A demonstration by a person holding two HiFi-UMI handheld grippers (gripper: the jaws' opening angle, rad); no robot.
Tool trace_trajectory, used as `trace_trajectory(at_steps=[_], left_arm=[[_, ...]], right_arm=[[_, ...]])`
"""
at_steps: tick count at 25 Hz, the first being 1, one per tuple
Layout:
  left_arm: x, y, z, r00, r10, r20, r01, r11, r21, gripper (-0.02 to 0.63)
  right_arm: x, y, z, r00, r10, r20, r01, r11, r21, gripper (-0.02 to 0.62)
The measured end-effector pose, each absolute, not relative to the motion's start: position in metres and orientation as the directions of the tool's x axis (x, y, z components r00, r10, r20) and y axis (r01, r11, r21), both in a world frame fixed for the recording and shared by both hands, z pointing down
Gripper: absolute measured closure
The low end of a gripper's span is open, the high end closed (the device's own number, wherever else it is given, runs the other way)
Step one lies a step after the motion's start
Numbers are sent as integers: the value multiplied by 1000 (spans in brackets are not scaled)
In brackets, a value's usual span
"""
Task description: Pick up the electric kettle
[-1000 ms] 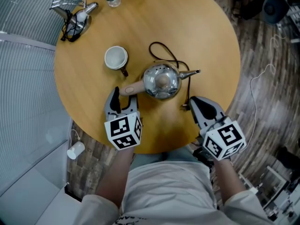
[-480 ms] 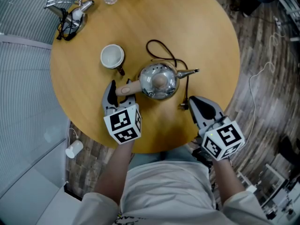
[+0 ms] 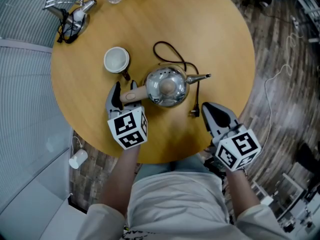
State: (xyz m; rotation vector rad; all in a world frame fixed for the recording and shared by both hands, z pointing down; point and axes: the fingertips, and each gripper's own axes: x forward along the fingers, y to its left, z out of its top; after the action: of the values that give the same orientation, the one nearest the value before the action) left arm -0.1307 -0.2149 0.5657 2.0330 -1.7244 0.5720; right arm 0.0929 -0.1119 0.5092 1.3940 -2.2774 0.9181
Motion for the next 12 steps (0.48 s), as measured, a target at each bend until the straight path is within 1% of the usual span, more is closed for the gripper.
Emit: trace_trajectory(at_steps=[5, 12], left_arm=[[-130, -219, 565, 148, -823, 549, -988, -142, 54, 431], [-126, -223, 565, 165, -828, 536, -986, -139, 89, 498]], right_arm=[[94, -113, 508, -470, -677, 566, -880, 313, -357, 563], [92, -111, 511, -473, -674, 568, -879, 310, -363, 563]])
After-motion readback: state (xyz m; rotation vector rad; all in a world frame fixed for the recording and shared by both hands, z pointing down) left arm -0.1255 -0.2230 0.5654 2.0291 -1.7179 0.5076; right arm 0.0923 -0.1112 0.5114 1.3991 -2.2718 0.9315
